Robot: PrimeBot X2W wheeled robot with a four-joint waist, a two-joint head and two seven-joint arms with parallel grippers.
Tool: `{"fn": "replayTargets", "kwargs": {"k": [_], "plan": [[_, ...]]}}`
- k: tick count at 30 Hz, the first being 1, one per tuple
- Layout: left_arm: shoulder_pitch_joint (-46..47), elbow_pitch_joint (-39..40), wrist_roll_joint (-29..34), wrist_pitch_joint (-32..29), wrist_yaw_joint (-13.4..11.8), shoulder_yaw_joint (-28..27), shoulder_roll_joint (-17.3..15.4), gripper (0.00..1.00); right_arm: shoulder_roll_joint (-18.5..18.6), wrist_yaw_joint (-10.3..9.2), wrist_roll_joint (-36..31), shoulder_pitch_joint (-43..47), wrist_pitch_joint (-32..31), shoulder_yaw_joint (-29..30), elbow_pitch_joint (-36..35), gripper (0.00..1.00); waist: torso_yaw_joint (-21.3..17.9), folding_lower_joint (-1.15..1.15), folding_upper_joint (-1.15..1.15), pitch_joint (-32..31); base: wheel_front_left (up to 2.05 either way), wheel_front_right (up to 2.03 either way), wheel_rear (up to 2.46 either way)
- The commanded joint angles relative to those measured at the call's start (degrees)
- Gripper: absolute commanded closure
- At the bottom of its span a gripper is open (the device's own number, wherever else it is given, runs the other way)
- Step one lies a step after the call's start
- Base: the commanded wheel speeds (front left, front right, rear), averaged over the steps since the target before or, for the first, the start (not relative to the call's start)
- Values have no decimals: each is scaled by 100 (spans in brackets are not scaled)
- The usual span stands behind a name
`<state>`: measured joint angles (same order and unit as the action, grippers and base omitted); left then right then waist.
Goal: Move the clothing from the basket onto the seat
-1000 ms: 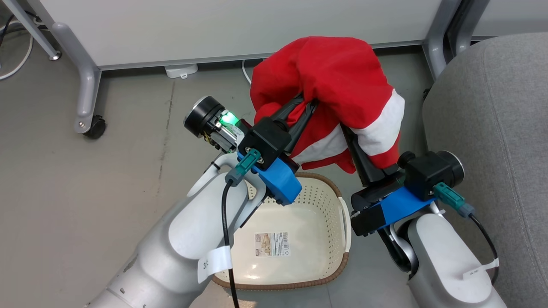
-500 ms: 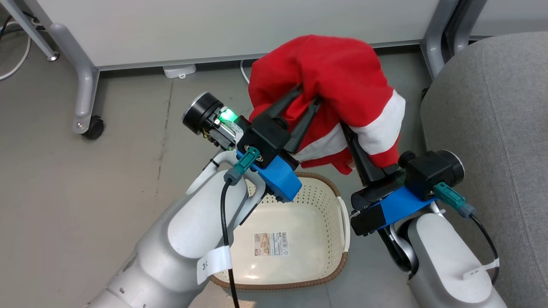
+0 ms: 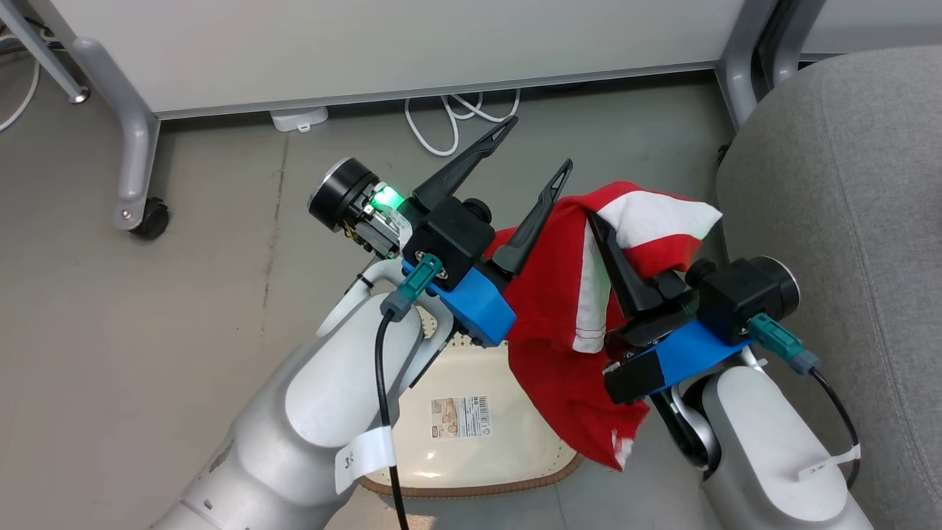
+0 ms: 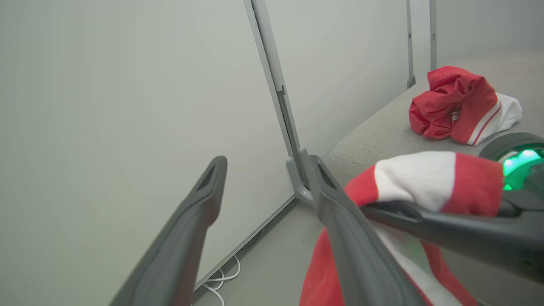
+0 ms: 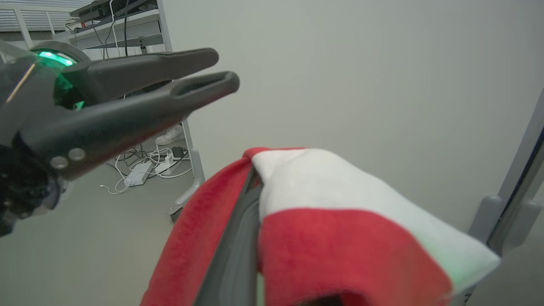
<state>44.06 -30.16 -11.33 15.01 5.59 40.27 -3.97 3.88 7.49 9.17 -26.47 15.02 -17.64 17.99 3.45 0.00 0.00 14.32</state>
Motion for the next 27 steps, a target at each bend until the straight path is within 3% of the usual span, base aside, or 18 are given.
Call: {"fn": "replayTargets", "kwargs": {"k": [1,10,27], "plan": [[-39,4,32,25,6,-23,-3,0,21,1,-20,-29,24,20,-35,100,-21,0,0,11,0,0,0],[-116,16,37,21,56,-2,8,0,93,1,-62,-49,24,363,-198,100,-359,0,0,168,0,0,0],[-217,5,172,21,133,181,-104,0,86,1,-138,285,24,1363,-783,100,-1529,0,0,547,0,0,0]]}}
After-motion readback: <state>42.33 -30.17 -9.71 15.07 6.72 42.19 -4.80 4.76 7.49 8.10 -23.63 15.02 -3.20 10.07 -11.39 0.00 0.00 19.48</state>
